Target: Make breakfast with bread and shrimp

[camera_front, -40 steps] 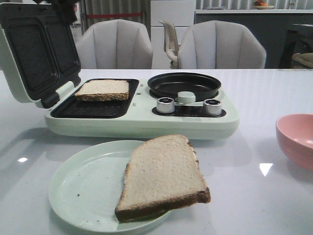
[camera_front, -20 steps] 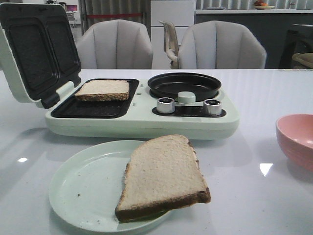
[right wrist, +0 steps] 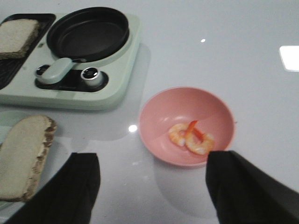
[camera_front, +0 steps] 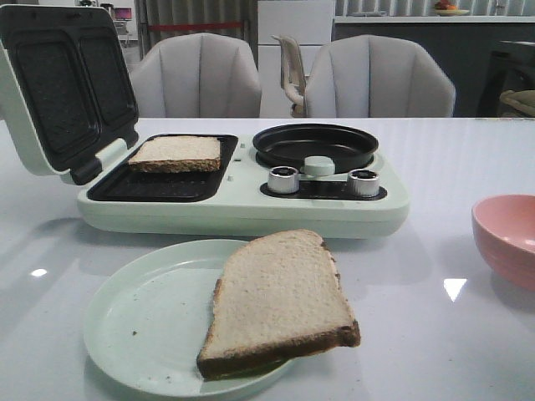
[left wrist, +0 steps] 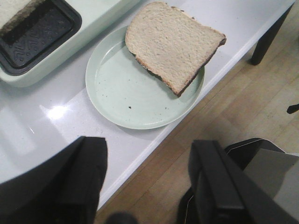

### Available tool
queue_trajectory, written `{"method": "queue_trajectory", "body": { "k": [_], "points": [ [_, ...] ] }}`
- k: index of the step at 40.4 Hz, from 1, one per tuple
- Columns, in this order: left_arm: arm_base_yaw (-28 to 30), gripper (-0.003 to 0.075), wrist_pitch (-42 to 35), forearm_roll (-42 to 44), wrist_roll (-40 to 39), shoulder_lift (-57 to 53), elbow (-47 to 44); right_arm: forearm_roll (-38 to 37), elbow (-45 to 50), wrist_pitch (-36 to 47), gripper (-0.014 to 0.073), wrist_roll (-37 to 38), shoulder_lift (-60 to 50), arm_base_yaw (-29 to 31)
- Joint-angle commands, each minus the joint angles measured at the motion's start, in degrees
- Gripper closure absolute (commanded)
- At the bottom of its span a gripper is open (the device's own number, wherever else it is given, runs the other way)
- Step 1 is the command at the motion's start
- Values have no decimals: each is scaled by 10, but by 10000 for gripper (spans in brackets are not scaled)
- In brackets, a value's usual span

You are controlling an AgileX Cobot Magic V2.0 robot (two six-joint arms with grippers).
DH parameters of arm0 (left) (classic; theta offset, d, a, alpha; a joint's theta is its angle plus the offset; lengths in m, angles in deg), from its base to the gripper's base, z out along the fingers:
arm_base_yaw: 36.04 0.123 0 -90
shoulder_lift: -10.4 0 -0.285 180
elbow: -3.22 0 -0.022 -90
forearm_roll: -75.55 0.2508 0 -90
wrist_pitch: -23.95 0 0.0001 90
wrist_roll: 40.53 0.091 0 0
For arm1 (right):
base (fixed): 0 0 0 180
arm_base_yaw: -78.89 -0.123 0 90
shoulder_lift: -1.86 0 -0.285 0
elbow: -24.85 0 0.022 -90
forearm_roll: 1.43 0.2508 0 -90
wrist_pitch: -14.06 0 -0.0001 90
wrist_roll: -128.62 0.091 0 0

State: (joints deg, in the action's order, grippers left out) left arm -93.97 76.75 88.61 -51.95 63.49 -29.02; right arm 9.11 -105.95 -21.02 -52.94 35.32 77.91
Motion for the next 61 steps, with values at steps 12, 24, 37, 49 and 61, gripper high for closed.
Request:
{"method": "queue_trajectory", "body": {
  "k": [12, 24, 37, 49, 61],
  "points": [
    [-6, 276, -36, 10, 3, -5, 14, 327, -16, -65, 15, -194, 149, 1],
    [-6, 276, -37, 10, 3, -5, 14, 580, -16, -137, 15, -415, 323, -12],
    [-6, 276, -55, 10, 3, -5, 14, 603, -63, -49, 15, -435, 494, -137],
    [-6, 276, -56, 10, 3, -5, 14, 603, -143, 16, 47, -434, 630, -167],
    [-6, 276, -56, 10, 3, -5, 14, 603, -205, 7, 47, -434, 724, -168]
  ]
}}
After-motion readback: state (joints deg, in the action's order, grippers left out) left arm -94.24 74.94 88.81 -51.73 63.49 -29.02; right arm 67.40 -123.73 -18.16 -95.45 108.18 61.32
